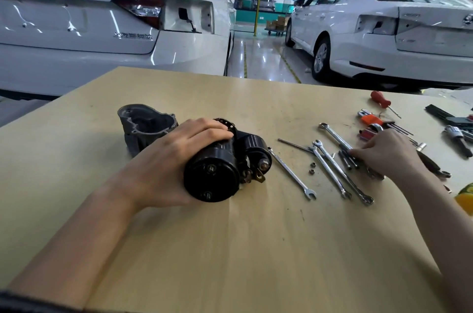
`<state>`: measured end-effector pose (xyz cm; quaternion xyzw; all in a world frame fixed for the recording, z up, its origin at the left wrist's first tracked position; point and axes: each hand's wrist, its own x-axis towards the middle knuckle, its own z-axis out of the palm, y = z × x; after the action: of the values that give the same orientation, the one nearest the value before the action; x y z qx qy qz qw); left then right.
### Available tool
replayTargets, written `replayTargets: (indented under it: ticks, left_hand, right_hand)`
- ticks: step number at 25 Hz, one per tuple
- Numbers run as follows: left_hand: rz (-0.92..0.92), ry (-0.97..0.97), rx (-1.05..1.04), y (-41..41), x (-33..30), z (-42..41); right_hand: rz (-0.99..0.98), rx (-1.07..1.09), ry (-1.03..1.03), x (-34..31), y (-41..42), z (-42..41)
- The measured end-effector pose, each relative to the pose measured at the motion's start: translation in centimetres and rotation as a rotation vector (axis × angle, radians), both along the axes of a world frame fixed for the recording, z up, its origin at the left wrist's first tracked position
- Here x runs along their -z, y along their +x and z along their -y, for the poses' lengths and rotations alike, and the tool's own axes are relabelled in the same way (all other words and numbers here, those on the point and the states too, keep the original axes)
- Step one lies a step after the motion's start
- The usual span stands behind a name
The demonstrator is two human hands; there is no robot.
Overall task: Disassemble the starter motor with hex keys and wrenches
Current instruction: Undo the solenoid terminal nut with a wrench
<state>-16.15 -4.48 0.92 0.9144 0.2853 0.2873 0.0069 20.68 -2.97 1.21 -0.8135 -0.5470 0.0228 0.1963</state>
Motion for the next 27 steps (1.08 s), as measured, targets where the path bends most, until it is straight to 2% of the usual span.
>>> replayTargets:
  ticks: [2,6,9,11,13,15,17,19,21,23,27]
  left_hand:
    - [-0.022,0.008,-0.018,0.1,0.0,0.2]
    - [-0.091,0.058,-0.083,0.5,0.4,0.1]
    - [-0.086,0.019,-0.091,0.3,0.6,-0.2]
    - [-0.083,-0.001,-0.085,0.1,0.8,-0.3]
    - [-0.082,-0.023,-0.079,-0.1,0.9,-0.4]
    - [-0.064,-0.058,-0.078,-0.3,1.0,-0.5]
    - [0.001,-0.074,-0.082,-0.3,0.9,-0.7]
    - [0.100,-0.079,-0.093,-0.4,0.9,-0.9]
    - [0.163,-0.081,-0.103,-0.3,0.8,-1.0]
    - [0.199,-0.093,-0.115,-0.1,0.9,-1.0]
    - [0.268,-0.165,-0.125,0.0,0.8,-0.9]
  right_hand:
    - [-0.043,0.024,-0.004,0.0,0.3,-0.3]
    - [-0.291,0.081,-0.101,-0.4,0.8,-0.8]
    - [-0.281,0.046,-0.122,-0.2,1.3,-1.2]
    - [-0.299,0.008,-0.032,-0.2,1.4,-1.3]
    - [-0.490,-0.010,0.218,-0.9,1.4,-1.1]
    - [-0.836,-0.092,0.453,-2.1,0.4,-0.4]
    - [-1.082,-0.293,0.513,-2.7,-1.6,0.4]
    - [-1.225,-0.506,0.448,-2.2,-4.4,1.2]
    - [-1.247,-0.650,0.367,-1.3,-7.1,1.7]
    - [-1.181,-0.744,0.325,-0.2,-8.9,2.1]
    - [-1.127,-0.821,0.363,0.6,-10.1,2.7]
